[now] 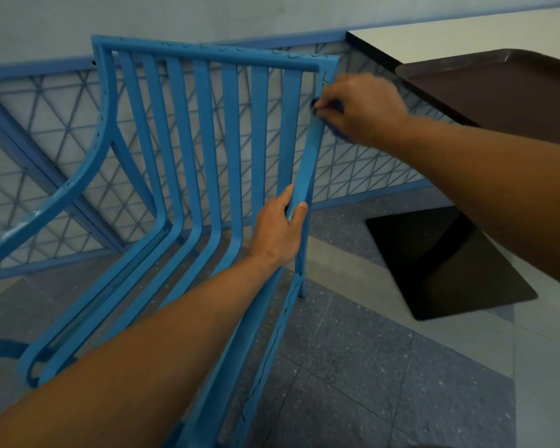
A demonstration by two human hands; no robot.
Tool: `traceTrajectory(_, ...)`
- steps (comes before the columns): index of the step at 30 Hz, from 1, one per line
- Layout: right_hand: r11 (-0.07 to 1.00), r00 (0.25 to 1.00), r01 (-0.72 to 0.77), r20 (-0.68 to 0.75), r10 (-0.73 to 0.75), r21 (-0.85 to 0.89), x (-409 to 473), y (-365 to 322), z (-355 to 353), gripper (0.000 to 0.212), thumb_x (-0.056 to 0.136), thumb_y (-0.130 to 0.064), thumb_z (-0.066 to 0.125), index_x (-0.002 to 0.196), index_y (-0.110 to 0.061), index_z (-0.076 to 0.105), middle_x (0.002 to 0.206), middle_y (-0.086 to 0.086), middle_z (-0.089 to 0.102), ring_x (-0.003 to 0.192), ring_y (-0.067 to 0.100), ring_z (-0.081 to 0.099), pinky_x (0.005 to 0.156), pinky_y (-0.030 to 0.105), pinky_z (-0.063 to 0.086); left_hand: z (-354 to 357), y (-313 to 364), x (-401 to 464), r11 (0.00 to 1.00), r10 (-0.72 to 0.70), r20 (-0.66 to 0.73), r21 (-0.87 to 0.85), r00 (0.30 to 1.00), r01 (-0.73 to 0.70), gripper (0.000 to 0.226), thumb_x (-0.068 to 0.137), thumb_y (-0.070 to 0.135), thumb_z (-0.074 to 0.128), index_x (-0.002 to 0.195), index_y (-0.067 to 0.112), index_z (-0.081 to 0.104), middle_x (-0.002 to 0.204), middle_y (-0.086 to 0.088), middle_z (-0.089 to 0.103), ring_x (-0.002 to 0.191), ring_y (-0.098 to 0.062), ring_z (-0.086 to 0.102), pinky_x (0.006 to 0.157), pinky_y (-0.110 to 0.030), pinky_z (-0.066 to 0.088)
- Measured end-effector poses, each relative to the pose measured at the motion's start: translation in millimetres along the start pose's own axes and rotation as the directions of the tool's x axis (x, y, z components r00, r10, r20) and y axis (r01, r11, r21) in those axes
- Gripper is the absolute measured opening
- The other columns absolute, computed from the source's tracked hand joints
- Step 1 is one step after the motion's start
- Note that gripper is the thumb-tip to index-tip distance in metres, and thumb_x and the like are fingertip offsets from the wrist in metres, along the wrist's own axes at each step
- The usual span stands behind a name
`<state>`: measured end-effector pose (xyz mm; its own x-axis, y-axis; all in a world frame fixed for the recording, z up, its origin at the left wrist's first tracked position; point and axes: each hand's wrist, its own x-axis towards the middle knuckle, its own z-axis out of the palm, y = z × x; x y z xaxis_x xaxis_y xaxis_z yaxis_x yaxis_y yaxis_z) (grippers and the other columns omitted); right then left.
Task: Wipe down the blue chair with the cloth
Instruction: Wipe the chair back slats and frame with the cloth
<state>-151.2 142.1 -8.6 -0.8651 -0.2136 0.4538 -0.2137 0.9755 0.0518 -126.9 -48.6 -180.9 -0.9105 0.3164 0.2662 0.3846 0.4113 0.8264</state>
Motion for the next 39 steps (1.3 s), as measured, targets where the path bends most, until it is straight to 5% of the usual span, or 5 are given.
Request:
traceTrajectory(4, 0.98, 0.968, -0.179, -0.162, 0.191, 0.084, 0, -10, 12, 0.029, 0.099, -0.042, 0.054, 0.112, -0.022, 0.071, 0.112, 0.006, 0.067, 0.102, 0.027, 0.062, 0.077, 0.036, 0.044, -1, 3, 0, 1.0, 0.009, -0.003, -0.004, 1.0, -0.009, 0.04, 0.104, 0.04, 0.047, 0.142, 0.029, 0.053, 0.117, 0.012, 0.068, 0.106, -0.006, 0.064, 0.094, -0.035, 0.056)
traceTrajectory(18, 0.988, 0.976, -0.151, -0.159, 0.147, -0.015, 20, 1, -13, 0.034, 0.1, -0.044, 0.051, 0.115, -0.02, 0.07, 0.114, 0.01, 0.067, 0.103, 0.032, 0.062, 0.081, 0.041, 0.048, -3, 8, -3, 1.0, 0.016, -0.009, -0.019, 1.0, -0.016, 0.036, 0.104, 0.037, 0.048, 0.139, 0.031, 0.055, 0.106, 0.009, 0.069, 0.096, -0.007, 0.065, 0.085, -0.038, 0.058)
traceTrajectory(24, 0.999, 0.998, 0.029, 0.05, -0.028, -0.024, -14, -12, 10, 0.029, 0.1, -0.041, 0.054, 0.113, -0.02, 0.07, 0.11, 0.006, 0.067, 0.099, 0.029, 0.064, 0.075, 0.039, 0.048, -4, 9, -5, 0.999, 0.011, -0.013, -0.042, 1.0, -0.011, 0.037, 0.105, 0.034, 0.05, 0.141, 0.032, 0.054, 0.109, 0.011, 0.069, 0.098, -0.005, 0.065, 0.087, -0.034, 0.058)
traceTrajectory(30, 0.985, 0.967, -0.169, -0.187, 0.174, 0.048, 17, -3, -1, 0.029, 0.1, -0.04, 0.054, 0.115, -0.02, 0.068, 0.117, 0.01, 0.064, 0.104, 0.03, 0.061, 0.082, 0.04, 0.047, -6, 11, -5, 0.999, 0.005, -0.019, -0.048, 1.0, -0.006, 0.037, 0.105, 0.034, 0.05, 0.142, 0.031, 0.054, 0.109, 0.008, 0.069, 0.098, -0.007, 0.065, 0.086, -0.033, 0.058)
traceTrajectory(39, 0.999, 1.0, -0.029, 0.012, 0.029, 0.023, 15, 10, -8, 0.029, 0.098, -0.044, 0.057, 0.116, -0.024, 0.069, 0.117, 0.009, 0.064, 0.107, 0.032, 0.062, 0.083, 0.043, 0.05, -6, 12, -5, 0.997, 0.019, -0.014, -0.077, 1.0, -0.02, 0.035, 0.105, 0.031, 0.051, 0.139, 0.03, 0.057, 0.106, 0.006, 0.071, 0.095, -0.01, 0.067, 0.085, -0.035, 0.058)
